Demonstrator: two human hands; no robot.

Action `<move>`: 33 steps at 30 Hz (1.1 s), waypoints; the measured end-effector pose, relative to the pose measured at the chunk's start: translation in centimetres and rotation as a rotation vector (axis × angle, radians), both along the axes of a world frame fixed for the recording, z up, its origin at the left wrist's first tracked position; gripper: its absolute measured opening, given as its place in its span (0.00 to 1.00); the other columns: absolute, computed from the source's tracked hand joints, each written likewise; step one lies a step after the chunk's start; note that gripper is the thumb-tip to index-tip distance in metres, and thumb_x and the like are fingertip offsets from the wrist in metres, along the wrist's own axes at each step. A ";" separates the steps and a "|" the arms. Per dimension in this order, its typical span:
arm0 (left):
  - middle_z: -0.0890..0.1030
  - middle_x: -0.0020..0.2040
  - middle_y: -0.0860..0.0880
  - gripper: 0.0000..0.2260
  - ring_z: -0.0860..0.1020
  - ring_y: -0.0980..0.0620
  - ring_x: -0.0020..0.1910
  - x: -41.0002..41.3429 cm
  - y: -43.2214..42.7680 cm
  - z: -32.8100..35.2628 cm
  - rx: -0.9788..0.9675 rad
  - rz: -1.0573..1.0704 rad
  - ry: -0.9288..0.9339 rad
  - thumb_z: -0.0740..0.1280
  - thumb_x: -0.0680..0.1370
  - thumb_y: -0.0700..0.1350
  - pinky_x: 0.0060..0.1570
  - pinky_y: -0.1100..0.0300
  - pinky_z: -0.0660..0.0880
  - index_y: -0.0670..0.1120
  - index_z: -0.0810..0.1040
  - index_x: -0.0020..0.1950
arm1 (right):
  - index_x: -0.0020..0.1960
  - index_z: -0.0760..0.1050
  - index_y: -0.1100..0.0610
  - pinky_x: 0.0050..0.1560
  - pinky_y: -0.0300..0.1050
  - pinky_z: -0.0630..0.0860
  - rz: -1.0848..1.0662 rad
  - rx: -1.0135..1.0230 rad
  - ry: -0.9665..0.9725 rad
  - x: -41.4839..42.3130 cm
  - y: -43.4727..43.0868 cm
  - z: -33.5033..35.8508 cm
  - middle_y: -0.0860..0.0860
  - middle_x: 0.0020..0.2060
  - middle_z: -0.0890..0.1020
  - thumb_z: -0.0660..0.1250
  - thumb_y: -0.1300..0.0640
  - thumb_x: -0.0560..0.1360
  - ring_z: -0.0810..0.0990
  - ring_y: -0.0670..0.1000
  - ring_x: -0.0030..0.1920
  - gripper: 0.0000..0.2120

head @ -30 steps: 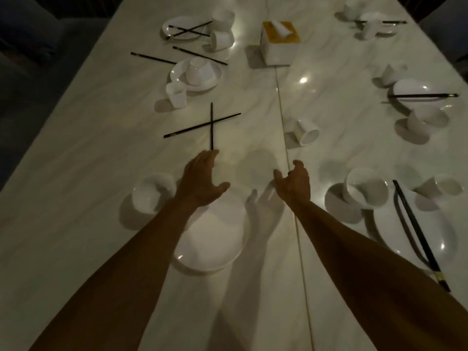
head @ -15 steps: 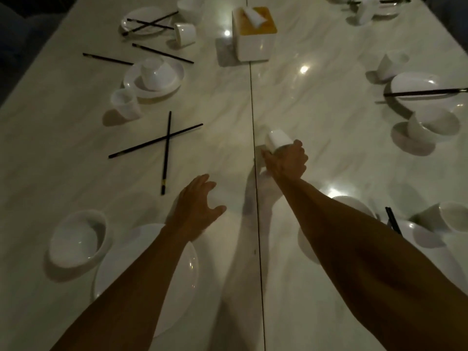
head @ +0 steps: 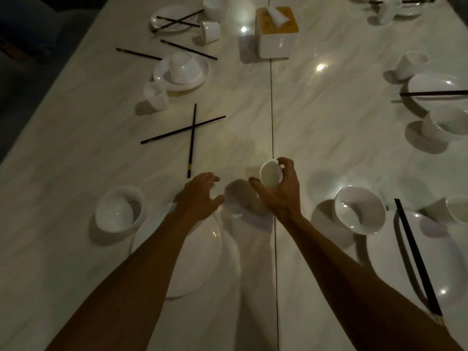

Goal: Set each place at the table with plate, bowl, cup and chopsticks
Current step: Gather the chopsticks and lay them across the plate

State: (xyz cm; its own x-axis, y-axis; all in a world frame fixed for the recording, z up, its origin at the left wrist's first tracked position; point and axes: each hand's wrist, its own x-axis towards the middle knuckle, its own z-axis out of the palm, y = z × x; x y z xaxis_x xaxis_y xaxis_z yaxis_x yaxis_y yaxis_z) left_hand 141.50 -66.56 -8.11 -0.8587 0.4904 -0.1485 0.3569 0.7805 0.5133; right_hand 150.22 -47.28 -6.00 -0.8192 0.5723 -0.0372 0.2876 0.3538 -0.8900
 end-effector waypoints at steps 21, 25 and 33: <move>0.70 0.70 0.41 0.30 0.66 0.38 0.70 5.2 -19.0 1.5 0.051 0.096 0.438 0.68 0.69 0.49 0.66 0.40 0.66 0.45 0.70 0.70 | 0.66 0.64 0.56 0.48 0.40 0.73 -0.268 0.085 -0.161 3.2 -14.2 -1.1 0.52 0.59 0.72 0.79 0.39 0.62 0.76 0.51 0.56 0.42; 0.57 0.78 0.42 0.44 0.55 0.40 0.76 3.0 -20.8 1.2 -0.015 0.209 0.269 0.75 0.67 0.54 0.72 0.41 0.57 0.46 0.57 0.77 | 0.71 0.59 0.58 0.55 0.45 0.76 -0.214 0.097 -0.224 2.2 -14.2 -1.0 0.55 0.65 0.68 0.78 0.39 0.62 0.74 0.54 0.62 0.48; 0.61 0.75 0.43 0.54 0.59 0.43 0.74 0.0 -20.4 1.1 0.238 0.296 0.044 0.82 0.61 0.49 0.71 0.49 0.61 0.43 0.54 0.78 | 0.68 0.63 0.55 0.50 0.41 0.74 -0.265 -0.007 -0.140 2.4 -15.5 -2.0 0.49 0.56 0.74 0.79 0.49 0.66 0.77 0.49 0.53 0.37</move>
State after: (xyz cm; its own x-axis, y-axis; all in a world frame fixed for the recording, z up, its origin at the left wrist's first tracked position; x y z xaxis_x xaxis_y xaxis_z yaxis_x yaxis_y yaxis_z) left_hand 141.51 -86.92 -7.05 -0.9713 0.2368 -0.0198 0.1601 0.7136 0.6820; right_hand 152.64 -62.74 -8.01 -0.6282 0.7647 -0.1439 0.4892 0.2444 -0.8372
